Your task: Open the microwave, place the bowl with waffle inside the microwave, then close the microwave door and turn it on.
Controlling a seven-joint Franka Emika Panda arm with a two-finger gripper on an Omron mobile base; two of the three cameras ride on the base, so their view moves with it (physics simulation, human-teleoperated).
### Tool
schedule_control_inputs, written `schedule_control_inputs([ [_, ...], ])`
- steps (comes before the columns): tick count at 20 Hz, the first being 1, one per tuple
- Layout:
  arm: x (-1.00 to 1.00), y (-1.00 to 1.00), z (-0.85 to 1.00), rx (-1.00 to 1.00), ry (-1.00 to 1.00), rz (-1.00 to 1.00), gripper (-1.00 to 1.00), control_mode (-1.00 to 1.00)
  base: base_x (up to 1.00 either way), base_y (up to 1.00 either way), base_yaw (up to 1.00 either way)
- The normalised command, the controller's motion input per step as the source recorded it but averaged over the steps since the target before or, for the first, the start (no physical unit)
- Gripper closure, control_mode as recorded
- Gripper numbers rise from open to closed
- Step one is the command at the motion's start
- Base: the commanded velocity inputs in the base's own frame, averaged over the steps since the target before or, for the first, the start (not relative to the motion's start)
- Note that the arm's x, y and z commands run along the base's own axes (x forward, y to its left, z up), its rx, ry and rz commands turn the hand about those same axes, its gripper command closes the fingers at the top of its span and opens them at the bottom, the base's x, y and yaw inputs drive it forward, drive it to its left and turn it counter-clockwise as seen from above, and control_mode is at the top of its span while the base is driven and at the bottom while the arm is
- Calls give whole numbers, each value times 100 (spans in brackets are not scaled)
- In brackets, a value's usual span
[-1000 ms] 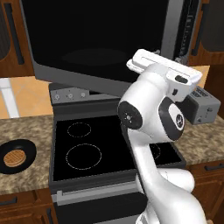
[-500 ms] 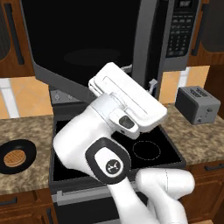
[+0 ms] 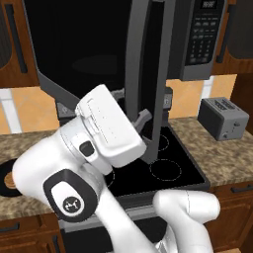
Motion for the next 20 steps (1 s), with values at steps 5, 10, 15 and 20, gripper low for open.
schedule_control_inputs([
  [5,-5,18,-16,0,12,-6,-100,-100,0,0,0],
  [10,-36,26,0,-2,3,3,-100,-100,0,0,0],
  [15,-54,-13,-1,-2,5,31,-100,-100,0,0,0],
  [20,-40,4,-41,-2,19,51,-100,-100,0,0,0],
])
